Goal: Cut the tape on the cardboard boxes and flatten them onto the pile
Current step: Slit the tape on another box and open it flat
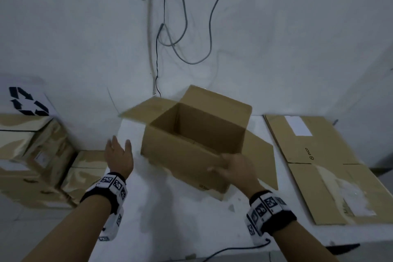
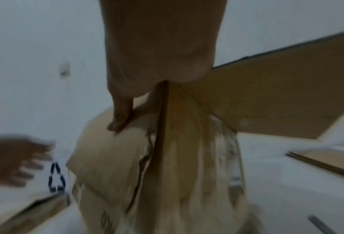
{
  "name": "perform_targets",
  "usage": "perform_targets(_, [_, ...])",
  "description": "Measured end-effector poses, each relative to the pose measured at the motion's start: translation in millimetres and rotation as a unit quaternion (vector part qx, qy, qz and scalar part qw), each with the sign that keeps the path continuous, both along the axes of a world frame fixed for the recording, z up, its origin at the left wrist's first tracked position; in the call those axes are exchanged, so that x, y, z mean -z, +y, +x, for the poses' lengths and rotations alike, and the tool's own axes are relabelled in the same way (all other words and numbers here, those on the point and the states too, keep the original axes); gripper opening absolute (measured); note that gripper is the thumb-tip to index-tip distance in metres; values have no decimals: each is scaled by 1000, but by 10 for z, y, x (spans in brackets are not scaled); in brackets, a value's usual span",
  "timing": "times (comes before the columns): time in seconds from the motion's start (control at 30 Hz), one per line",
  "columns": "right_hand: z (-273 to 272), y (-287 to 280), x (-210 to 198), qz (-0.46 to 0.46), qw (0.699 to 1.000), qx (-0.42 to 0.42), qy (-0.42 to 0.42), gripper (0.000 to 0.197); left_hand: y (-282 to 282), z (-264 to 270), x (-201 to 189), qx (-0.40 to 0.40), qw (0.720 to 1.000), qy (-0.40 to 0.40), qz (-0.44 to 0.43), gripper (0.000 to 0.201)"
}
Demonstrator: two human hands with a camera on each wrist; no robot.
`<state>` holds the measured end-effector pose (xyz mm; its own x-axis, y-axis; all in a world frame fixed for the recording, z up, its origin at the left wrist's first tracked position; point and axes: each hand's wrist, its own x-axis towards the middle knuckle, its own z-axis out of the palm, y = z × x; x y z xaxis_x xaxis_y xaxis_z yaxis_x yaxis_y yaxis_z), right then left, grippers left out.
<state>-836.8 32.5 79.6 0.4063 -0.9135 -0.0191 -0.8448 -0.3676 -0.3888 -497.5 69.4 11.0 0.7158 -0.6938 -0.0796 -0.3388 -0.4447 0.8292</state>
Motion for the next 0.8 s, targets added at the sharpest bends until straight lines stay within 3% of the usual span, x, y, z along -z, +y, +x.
perform_targets(0.07, [169,-48,-224,47,994,48,-85,53,29,-18,-21,-24,991,106,76,80])
perform_targets(0.13, [332,-86,-445,100,976,86,-172,48,56,-122,-62,32,961,248,115,103])
perform_targets(0.23, [445,-106,-597,156,949,116,-247,41,53,-405,-188,55,890,447,74,101])
perform_targets(0.27, [440,-105,-596,168,939,123,-272,44,40,-469,-174,54,876,475,65,103])
perform_targets(0.4, [333,-38,-497,225,893,181,-345,44,29,-454,-189,16,867,497,3,69])
perform_targets(0.43, [304,-28,-458,237,887,196,-346,43,-4,-332,-84,-1,871,492,0,74])
perform_targets(0.5, [269,0,-363,252,872,226,-353,42,-26,-76,58,-32,907,420,-1,93])
perform_targets(0.6, [302,28,-229,241,864,258,-360,41,82,72,-394,-38,935,344,-79,58])
perform_targets(0.63, [334,32,-201,230,867,259,-359,41,98,72,-598,-23,938,326,-115,52])
perform_targets(0.73, [460,38,-156,210,862,270,-373,47,176,-114,-1143,86,883,402,-224,43])
perform_targets(0.77, [490,34,-132,208,858,276,-380,50,187,-243,-1271,144,880,388,-233,37])
perform_targets(0.8, [512,35,-120,205,857,280,-381,53,159,-375,-1309,205,896,331,-214,36])
